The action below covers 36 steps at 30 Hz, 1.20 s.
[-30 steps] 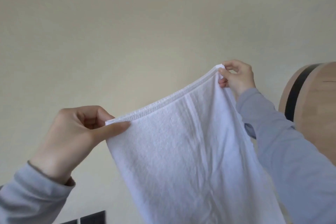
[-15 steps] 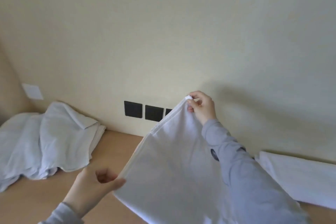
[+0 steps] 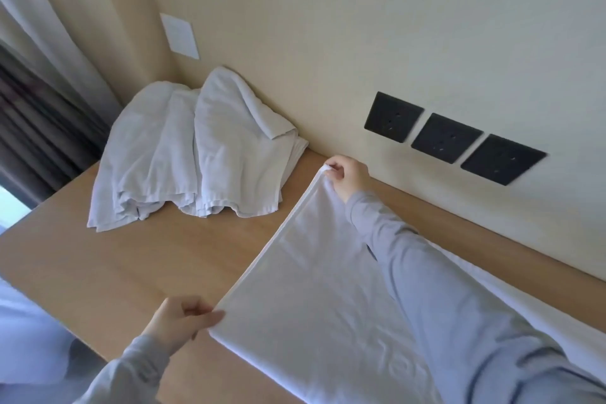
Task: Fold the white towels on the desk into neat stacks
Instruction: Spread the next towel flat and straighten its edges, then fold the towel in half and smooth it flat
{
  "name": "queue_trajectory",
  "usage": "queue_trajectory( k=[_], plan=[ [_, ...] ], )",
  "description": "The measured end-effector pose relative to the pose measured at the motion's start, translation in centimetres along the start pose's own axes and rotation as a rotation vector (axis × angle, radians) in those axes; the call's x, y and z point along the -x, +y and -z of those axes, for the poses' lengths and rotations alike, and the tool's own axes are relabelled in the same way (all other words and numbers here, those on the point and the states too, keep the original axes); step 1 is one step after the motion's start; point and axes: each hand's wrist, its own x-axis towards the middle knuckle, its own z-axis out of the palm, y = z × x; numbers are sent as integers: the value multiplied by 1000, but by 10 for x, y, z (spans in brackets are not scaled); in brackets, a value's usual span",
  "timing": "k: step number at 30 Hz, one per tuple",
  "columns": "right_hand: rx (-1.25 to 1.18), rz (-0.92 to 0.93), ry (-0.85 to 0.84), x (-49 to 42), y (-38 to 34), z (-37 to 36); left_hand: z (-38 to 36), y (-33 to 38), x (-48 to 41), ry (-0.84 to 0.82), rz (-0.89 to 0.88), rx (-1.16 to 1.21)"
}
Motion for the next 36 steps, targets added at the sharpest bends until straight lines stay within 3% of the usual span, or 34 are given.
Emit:
queue_trajectory(
  k=[5,8,9,11,13,15,19,20,22,25,31,36],
  plan=[
    [181,-44,-86,-25,24,-59,2,-30,-21,15,74,-124],
    [240,-63,-135,-28,37,-82,1,-30,-23,63,67,-428],
    [238,-57,-144,-25,38,-86,-1,-27,-21,108,13,-579],
    [155,0,-114,-9,39,-90,-14,-26,-19,241,-279,-844],
    [93,190,-45,24,42,-94,-39,-28,-19,285,-585,-844],
    [139,421,-64,68,48,-101,-67,-21,-23,209,-744,-880],
    [402,776,-444,114,70,-111,-84,-22,-43,85,-746,-1041],
    [496,821,-471,102,77,-107,-83,-25,-46,74,-724,-1049],
    [675,762,-426,59,89,-94,-82,-32,-49,48,-696,-1043],
    [811,503,-355,-1,102,-74,-83,-38,-49,46,-685,-1056],
    [916,428,-302,-7,100,-79,-85,-39,-51,59,-664,-1098],
    [572,583,-239,104,75,-107,-86,-40,-51,74,-667,-1133]
  ],
)
